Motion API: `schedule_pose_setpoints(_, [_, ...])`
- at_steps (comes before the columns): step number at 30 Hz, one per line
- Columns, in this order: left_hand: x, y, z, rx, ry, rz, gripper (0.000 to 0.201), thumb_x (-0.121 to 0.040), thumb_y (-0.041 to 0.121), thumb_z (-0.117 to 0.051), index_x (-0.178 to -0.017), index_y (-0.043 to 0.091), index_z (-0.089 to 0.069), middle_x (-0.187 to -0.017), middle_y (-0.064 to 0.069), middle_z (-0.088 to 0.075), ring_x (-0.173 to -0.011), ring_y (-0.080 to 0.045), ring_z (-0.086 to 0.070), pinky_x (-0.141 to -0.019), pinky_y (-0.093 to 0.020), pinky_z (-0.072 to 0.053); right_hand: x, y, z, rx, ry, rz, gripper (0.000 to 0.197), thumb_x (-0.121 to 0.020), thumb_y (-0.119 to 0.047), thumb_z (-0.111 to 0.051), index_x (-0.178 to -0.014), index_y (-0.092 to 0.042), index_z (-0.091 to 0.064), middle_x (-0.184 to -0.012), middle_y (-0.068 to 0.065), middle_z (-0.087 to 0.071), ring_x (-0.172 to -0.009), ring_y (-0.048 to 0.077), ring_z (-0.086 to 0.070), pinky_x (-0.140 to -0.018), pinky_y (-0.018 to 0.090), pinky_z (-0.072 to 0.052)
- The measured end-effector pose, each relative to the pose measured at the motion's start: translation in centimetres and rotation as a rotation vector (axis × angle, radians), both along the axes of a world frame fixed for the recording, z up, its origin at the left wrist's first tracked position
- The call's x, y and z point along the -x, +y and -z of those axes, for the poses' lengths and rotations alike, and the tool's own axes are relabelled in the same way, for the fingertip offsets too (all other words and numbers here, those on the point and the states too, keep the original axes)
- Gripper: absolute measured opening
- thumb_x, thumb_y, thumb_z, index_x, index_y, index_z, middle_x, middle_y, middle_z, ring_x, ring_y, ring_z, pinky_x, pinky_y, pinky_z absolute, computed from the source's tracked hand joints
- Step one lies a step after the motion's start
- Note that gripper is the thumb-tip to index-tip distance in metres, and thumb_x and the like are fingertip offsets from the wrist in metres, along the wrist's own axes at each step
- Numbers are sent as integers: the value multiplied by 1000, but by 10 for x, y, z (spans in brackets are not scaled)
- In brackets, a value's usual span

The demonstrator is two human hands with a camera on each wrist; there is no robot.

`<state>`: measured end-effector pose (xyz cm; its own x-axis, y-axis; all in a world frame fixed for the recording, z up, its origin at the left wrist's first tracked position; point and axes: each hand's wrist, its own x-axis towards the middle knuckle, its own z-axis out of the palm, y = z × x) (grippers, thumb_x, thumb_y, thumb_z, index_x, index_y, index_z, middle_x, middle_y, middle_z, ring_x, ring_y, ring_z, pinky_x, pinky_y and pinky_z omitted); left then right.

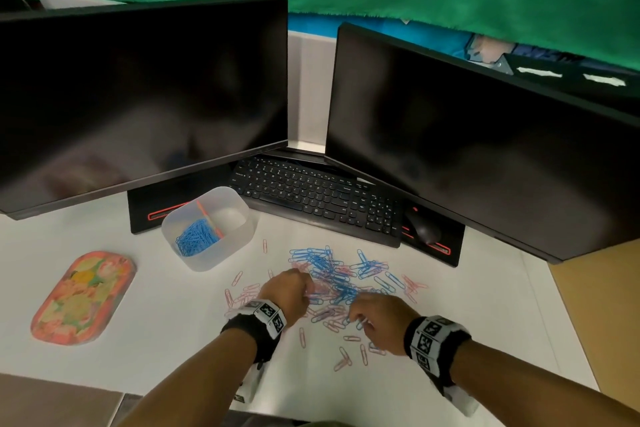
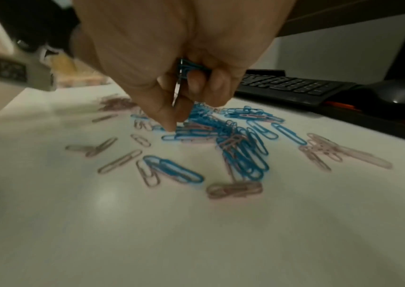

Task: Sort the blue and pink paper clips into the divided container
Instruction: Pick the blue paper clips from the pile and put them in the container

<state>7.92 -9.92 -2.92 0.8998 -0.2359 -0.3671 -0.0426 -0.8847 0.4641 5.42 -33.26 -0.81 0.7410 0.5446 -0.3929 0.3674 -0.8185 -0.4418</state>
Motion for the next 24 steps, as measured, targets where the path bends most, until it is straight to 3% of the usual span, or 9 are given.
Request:
schedule_pose_setpoints(3, [1, 0, 3, -49, -45, 42, 17, -84, 18, -54, -93, 24, -66, -101, 2, -61, -89, -20, -62, -72, -26, -48, 1, 0, 12, 60, -9, -118, 33, -81, 0, -50, -105, -18, -63, -104, -2, -59, -94, 19, -56, -79, 29, -48])
schedule_pose_setpoints(8, [2, 3, 3, -81, -36, 51, 16, -85, 22, -53, -93, 25, -66, -102, 3, -60, -92, -20, -62, -76, -28, -50, -2, 2, 18, 96, 21, -142, 39, -75, 6, -50, -106, -16, -59, -105, 3, -58, -88, 21, -54, -73, 26, -41])
schedule_pose_setpoints(13, [5, 5, 4, -73, -34, 56, 14, -85, 19, -49, -92, 21, -61, -102, -1, -59, -88, -22, -61, -75, -30, -51, -5, 3, 19, 143, 44, -156, 46, -75, 4, -56, -116, -18, -55, -115, 2, -54, -98, 25, -58, -80, 30, -49])
schedule_pose_setpoints(16, [6, 7, 4, -52, -58, 20, 14, -86, 19, -46, -92, 20, -59, -98, -2, -59, -85, -23, -61, -72, -30, -50, -4, 3, 20, 125, 29, -146, 40, -78, 3, -55, -112, -19, -57, -114, 0, -54, -98, 24, -59, -80, 30, -50])
schedule_pose_setpoints(20, [4, 9, 4, -17, -87, -62, 12, -87, 18, -44, -90, 21, -55, -95, -2, -60, -83, -24, -60, -71, -30, -49, -4, 2, 13, 40, 10, 0, 20, -90, -11, -46, -102, -19, -61, -109, -4, -56, -88, 12, -54, -80, 24, -45])
schedule_pose_setpoints(24, [1, 10, 4, -12, -112, -129, 15, -90, 21, -42, -96, 19, -55, -95, -2, -60, -83, -25, -61, -73, -33, -51, -9, 1, 1, -133, 92, 269, 18, -86, -12, -51, -81, -26, -61, -87, -11, -58, -78, 5, -54, -72, 14, -42])
